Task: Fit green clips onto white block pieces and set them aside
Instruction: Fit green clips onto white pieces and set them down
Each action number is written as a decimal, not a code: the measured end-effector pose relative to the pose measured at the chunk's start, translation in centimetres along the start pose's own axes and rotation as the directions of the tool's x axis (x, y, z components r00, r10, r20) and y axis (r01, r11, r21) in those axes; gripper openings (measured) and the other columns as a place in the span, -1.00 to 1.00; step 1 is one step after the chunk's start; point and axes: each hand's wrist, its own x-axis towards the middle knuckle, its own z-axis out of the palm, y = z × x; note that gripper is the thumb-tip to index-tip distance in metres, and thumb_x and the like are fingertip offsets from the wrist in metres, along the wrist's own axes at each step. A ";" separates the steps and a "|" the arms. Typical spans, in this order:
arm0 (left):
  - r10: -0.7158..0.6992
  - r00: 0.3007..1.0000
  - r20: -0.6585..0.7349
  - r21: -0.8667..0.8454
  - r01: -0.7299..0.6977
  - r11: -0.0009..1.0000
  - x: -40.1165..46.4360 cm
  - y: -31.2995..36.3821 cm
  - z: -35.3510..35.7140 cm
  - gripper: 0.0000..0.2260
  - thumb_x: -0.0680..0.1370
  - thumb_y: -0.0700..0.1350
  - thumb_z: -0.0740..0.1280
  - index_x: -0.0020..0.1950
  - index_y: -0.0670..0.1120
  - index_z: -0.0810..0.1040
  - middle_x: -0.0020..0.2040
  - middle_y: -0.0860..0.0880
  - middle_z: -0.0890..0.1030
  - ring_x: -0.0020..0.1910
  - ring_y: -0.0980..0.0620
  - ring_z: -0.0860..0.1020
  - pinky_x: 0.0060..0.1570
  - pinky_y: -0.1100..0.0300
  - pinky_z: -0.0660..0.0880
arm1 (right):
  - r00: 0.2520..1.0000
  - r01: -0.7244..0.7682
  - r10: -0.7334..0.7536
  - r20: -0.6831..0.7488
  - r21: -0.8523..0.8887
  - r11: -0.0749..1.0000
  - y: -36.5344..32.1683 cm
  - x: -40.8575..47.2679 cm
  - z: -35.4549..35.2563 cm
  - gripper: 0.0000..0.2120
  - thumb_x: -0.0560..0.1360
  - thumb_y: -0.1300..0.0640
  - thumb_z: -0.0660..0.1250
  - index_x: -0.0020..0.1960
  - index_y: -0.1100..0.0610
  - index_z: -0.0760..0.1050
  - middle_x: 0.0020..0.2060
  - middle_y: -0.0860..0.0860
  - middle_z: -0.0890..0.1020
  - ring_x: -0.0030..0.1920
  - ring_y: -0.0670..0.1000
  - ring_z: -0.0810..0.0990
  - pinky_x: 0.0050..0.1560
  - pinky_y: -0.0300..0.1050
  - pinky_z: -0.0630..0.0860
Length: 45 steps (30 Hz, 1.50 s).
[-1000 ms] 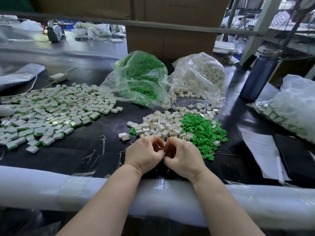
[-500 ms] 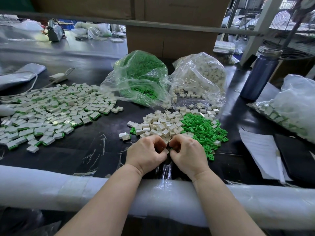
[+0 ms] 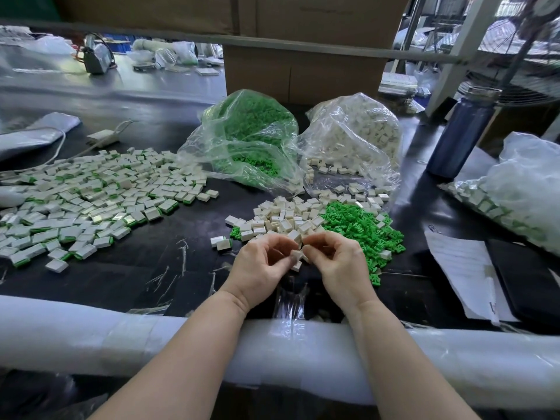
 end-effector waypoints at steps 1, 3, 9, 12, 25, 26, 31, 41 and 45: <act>-0.001 1.000 0.001 -0.026 0.001 1.000 0.1 -0.1 0.0 -0.90 0.45 -0.27 0.42 -0.06 -0.14 0.60 -0.18 -0.06 0.63 -0.19 -0.04 0.59 -0.06 0.19 0.55 | 1.000 -0.002 0.002 0.008 0.039 0.999 -0.1 0.0 0.0 -0.83 0.41 0.33 0.41 -0.18 0.07 0.59 -0.23 -0.06 0.64 -0.17 -0.11 0.60 -0.04 -0.29 0.52; -0.006 1.000 0.000 -0.071 0.006 0.997 0.0 -0.1 0.1 -0.91 0.45 -0.27 0.41 -0.09 -0.12 0.59 -0.19 -0.04 0.61 -0.20 -0.01 0.57 -0.07 0.19 0.55 | 1.000 0.000 -0.001 0.013 0.106 0.994 -0.4 0.0 0.0 -0.82 0.41 0.36 0.40 -0.22 0.09 0.57 -0.29 -0.08 0.62 -0.24 -0.20 0.56 -0.12 -0.37 0.47; -0.005 1.000 0.001 -0.108 0.005 0.994 0.1 -0.3 0.1 -0.81 0.47 -0.26 0.39 -0.09 0.05 0.55 -0.20 -0.02 0.58 -0.20 0.07 0.54 -0.06 0.29 0.52 | 0.999 -0.040 0.042 -0.002 0.282 0.958 -0.5 0.0 -0.2 -0.87 0.46 0.38 0.34 -0.13 0.18 0.58 -0.37 -0.11 0.59 -0.38 -0.24 0.51 -0.28 -0.38 0.47; -0.021 1.000 -0.006 -0.197 0.019 0.980 0.1 -0.2 0.1 -0.83 0.49 -0.30 0.34 -0.06 -0.02 0.57 -0.24 0.01 0.59 -0.23 0.10 0.59 -0.13 0.32 0.54 | 0.997 -0.079 0.080 0.009 0.304 0.949 -0.4 0.0 -0.1 -0.84 0.46 0.39 0.33 -0.17 0.15 0.56 -0.37 -0.05 0.59 -0.39 -0.16 0.54 -0.29 -0.26 0.56; -0.102 0.994 0.026 -0.313 0.106 0.944 0.3 -0.3 -0.1 -0.93 0.51 -0.30 0.30 -0.02 -0.22 0.53 -0.23 -0.14 0.64 -0.34 0.03 0.60 -0.25 0.24 0.58 | 0.993 -0.112 0.095 0.066 0.344 0.932 -0.4 -0.1 0.1 -0.85 0.42 0.42 0.37 -0.24 0.22 0.51 -0.39 0.04 0.60 -0.43 -0.09 0.60 -0.38 -0.26 0.57; -0.102 0.994 0.029 -0.305 0.106 0.947 0.3 -0.3 -0.1 -0.94 0.51 -0.30 0.31 -0.03 -0.21 0.52 -0.23 -0.14 0.63 -0.34 0.04 0.60 -0.26 0.26 0.57 | 0.994 -0.108 0.092 0.065 0.325 0.940 -0.3 -0.1 0.1 -0.86 0.42 0.41 0.38 -0.24 0.23 0.50 -0.40 0.05 0.60 -0.43 -0.09 0.60 -0.38 -0.24 0.57; -0.105 0.994 0.039 -0.298 0.112 0.948 0.3 -0.3 -0.2 -0.94 0.51 -0.29 0.32 -0.04 -0.20 0.55 -0.22 -0.12 0.63 -0.31 0.06 0.59 -0.25 0.30 0.55 | 0.988 -0.146 0.118 0.100 0.342 0.928 -0.4 -0.1 0.1 -0.89 0.44 0.40 0.36 -0.22 0.25 0.52 -0.45 0.01 0.62 -0.43 -0.08 0.60 -0.41 -0.22 0.57; -0.088 0.996 0.018 -0.222 0.090 0.971 0.1 0.1 -0.1 -0.92 0.48 -0.35 0.33 -0.10 -0.24 0.62 -0.14 -0.20 0.61 -0.22 0.02 0.58 -0.17 0.34 0.55 | 0.986 -0.120 0.088 0.140 0.235 0.965 -0.6 -0.2 0.0 -0.78 0.40 0.47 0.35 -0.24 0.18 0.47 -0.43 0.09 0.55 -0.49 -0.11 0.51 -0.43 -0.26 0.50; -0.095 0.994 0.050 -0.215 0.103 0.971 0.1 0.2 -0.1 -0.86 0.49 -0.36 0.32 -0.18 -0.16 0.61 -0.24 -0.11 0.60 -0.25 0.02 0.57 -0.16 0.28 0.56 | 0.984 -0.128 0.094 0.154 0.231 0.964 -0.5 -0.2 0.0 -0.78 0.39 0.48 0.36 -0.25 0.18 0.46 -0.44 0.04 0.55 -0.52 -0.13 0.50 -0.45 -0.30 0.48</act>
